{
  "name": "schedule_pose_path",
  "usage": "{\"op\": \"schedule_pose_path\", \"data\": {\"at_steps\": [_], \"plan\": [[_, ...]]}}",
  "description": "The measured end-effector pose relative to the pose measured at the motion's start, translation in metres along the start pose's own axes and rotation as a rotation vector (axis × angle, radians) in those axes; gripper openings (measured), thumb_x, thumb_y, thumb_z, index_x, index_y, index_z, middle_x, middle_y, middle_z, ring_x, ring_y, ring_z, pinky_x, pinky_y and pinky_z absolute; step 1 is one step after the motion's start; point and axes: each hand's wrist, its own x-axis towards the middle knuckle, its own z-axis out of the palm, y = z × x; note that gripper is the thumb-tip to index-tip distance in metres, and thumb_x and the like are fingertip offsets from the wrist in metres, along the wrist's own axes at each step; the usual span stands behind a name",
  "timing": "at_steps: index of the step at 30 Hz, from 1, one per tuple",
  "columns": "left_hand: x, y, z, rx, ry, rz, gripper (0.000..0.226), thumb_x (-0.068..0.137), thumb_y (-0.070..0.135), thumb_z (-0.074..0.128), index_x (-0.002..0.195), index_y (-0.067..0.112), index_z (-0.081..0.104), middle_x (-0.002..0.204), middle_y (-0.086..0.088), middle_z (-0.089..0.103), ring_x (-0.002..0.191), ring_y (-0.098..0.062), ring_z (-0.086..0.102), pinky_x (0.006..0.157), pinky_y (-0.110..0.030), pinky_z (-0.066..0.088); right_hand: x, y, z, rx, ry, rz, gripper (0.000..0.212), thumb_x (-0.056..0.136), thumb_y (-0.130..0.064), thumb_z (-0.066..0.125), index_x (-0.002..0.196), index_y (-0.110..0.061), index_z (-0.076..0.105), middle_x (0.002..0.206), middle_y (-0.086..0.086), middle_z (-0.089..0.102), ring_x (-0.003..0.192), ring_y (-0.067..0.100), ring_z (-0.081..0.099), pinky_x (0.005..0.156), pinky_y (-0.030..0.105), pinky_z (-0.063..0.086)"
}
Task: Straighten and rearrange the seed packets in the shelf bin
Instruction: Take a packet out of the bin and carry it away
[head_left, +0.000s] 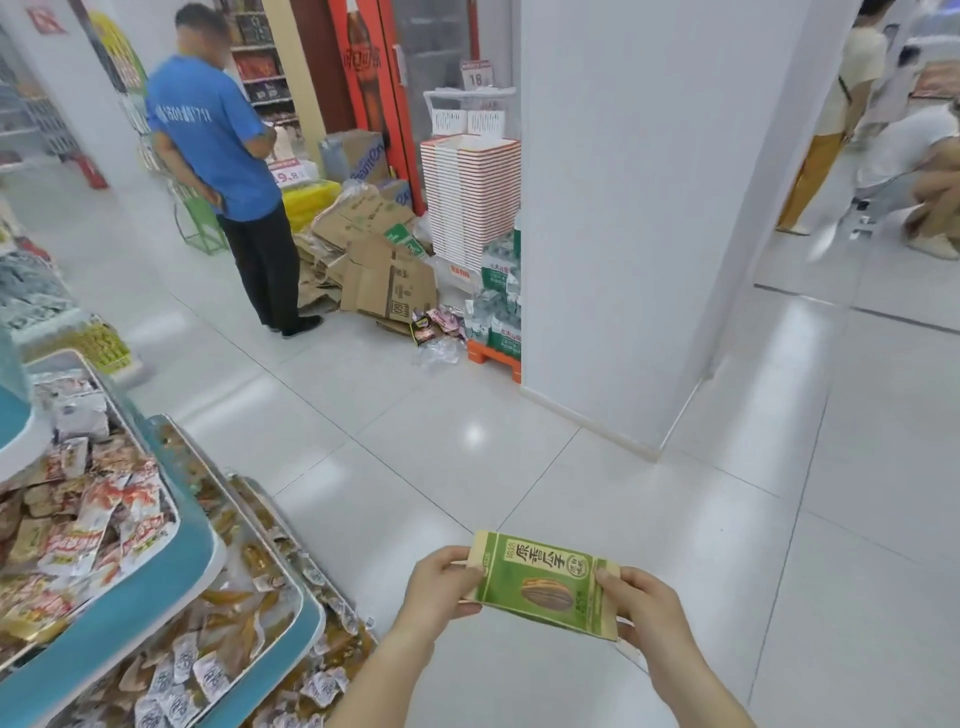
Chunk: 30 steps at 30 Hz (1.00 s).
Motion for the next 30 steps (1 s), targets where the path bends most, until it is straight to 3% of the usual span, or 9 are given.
{"op": "schedule_pose_path", "data": {"at_steps": [7,16,21,30], "plan": [[0.130,0.111,0.002,-0.070,0.021,0.042,0.016,0.092,0.004,0.058,0.096,0.016,0.067,0.079,0.002,0.072,0.072,-0.011,0.068,0.066,-0.026,0.056,0.154,-0.106,0.037,-0.069,-0.101,-0.028,0.013,0.092,-0.011,0.062,0.093,0.000,0.069,0.084,0.014,0.072,0.074,0.026,0.067,0.063,0.033,0.052],[0.327,0.207,-0.049,-0.109,0.103,0.024,0.014,0.092,0.003,0.058,0.102,0.006,0.067,0.089,-0.008,0.070,0.073,-0.014,0.066,0.059,-0.023,0.053,0.352,-0.201,0.146,-0.118,-0.189,-0.048,0.014,0.091,-0.007,0.061,0.104,-0.011,0.064,0.095,0.018,0.069,0.074,0.024,0.068,0.057,0.030,0.053],[0.455,0.288,-0.084,-0.117,0.107,-0.011,0.016,0.090,0.003,0.059,0.103,0.006,0.067,0.082,-0.005,0.067,0.065,-0.015,0.063,0.057,-0.022,0.053,0.471,-0.262,0.213,-0.145,-0.178,-0.034,0.014,0.092,-0.007,0.060,0.105,-0.008,0.065,0.094,0.018,0.070,0.076,0.024,0.068,0.057,0.028,0.054],[0.688,0.412,-0.108,-0.109,0.112,-0.021,0.010,0.090,0.004,0.060,0.089,0.012,0.066,0.075,-0.005,0.064,0.061,-0.015,0.061,0.061,-0.028,0.054,0.682,-0.373,0.303,-0.148,-0.127,-0.023,0.017,0.092,-0.003,0.054,0.103,-0.009,0.065,0.099,0.017,0.071,0.081,0.027,0.068,0.057,0.028,0.053]]}}
